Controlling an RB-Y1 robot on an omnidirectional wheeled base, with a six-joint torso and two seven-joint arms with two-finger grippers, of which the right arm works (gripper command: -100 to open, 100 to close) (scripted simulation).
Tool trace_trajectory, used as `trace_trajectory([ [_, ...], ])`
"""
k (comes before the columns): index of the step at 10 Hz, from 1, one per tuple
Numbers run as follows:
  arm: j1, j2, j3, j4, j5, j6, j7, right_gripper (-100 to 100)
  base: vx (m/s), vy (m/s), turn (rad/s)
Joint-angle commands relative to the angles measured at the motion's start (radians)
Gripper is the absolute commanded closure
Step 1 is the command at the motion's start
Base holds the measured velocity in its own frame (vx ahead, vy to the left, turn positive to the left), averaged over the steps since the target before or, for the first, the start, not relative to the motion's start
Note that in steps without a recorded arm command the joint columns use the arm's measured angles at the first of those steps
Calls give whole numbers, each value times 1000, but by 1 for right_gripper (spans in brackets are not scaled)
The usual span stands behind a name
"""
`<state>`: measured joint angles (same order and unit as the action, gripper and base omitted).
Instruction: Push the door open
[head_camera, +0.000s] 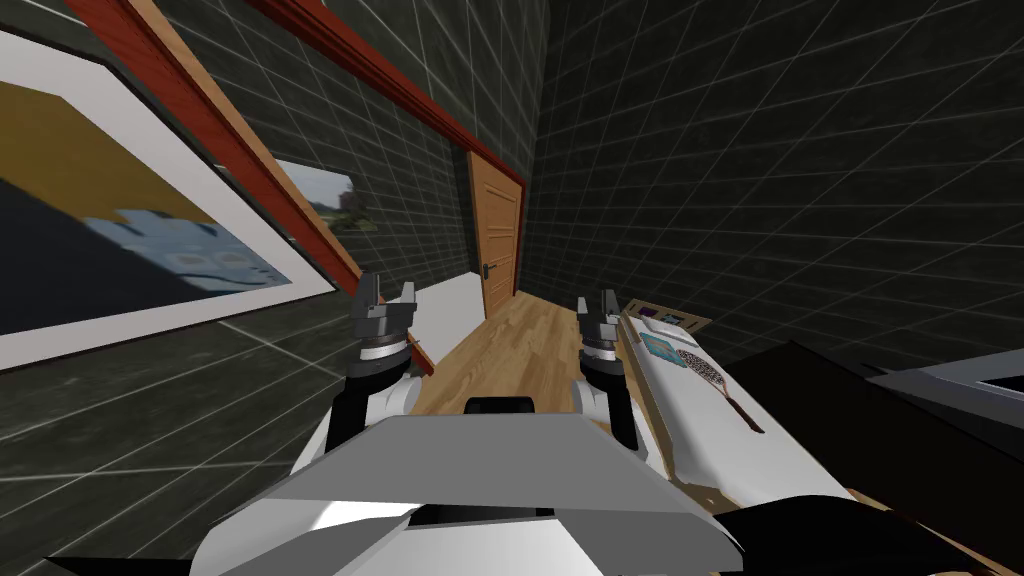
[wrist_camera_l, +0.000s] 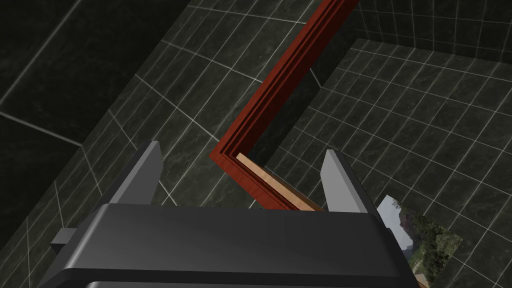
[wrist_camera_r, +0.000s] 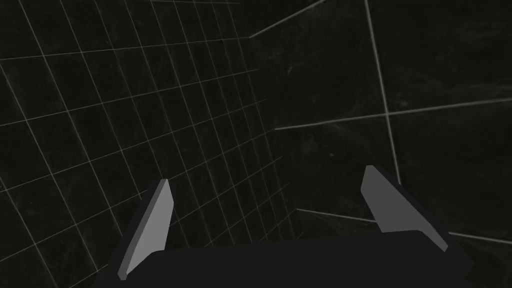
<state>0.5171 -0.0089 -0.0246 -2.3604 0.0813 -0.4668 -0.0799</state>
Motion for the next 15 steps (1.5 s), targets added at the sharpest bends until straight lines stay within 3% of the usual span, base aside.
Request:
trace_trajectory([
  [1, -20, -14, 23, 31, -1, 3, -6, -100, 132, 105, 1],
  [7, -93, -50, 105, 141, -7, 12, -25, -100, 170, -38, 0],
  [13, -181, -75, 203, 274, -13, 24, -50, -100, 177, -15, 0],
  [15, -197, -79, 221, 298, -14, 26, -54, -100, 145, -17, 3],
])
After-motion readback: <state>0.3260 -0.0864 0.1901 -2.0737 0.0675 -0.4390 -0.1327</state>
